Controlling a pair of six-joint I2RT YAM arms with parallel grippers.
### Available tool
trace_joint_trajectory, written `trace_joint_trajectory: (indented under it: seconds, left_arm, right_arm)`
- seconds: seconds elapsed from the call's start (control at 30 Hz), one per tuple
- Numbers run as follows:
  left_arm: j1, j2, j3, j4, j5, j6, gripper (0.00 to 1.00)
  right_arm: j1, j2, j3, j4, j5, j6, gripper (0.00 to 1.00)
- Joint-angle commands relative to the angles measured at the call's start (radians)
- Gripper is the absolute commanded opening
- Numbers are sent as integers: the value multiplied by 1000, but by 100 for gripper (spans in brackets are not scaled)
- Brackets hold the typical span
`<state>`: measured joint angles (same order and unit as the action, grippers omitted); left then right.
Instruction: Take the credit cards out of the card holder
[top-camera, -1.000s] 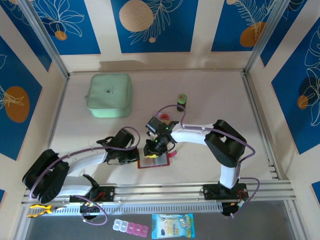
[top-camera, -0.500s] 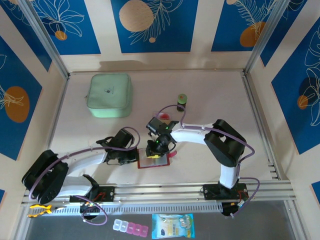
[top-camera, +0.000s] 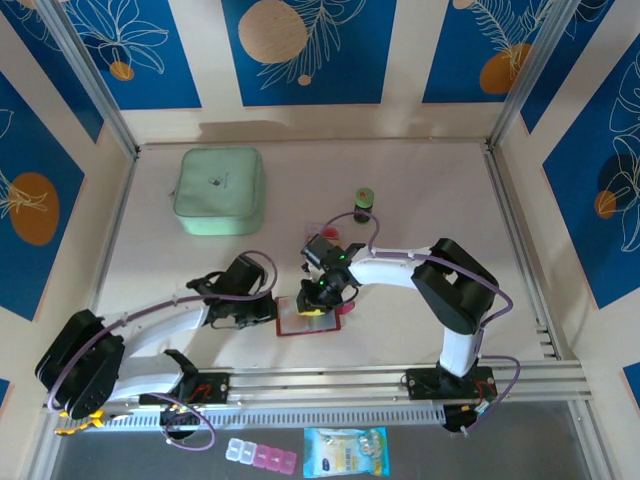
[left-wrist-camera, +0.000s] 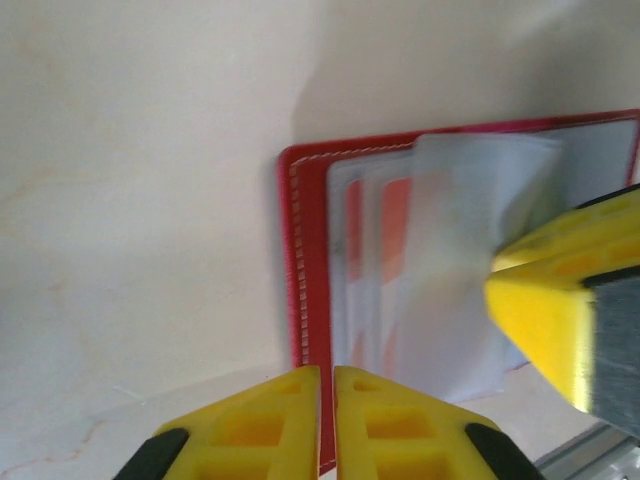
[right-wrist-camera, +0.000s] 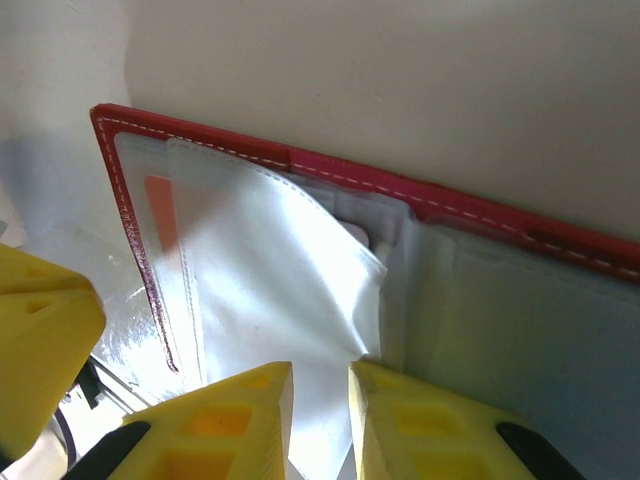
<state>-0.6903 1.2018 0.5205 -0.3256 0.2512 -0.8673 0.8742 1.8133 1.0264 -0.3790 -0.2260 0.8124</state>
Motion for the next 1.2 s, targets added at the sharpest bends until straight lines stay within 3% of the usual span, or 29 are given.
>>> trace_joint_trajectory:
  seconds: [0.0, 0.4, 1.17]
  left_arm:
    - [-6, -13, 22, 36, 29, -38, 15]
    - [-20, 68, 22, 174, 71, -111, 31]
    - [-35, 172, 23, 263, 93, -135, 31]
  right_arm:
    - [-9, -15, -37, 17, -29, -14, 24]
    - [-40, -11, -102, 101, -85, -27, 19]
    - [-81, -39, -196, 236, -175, -12, 14]
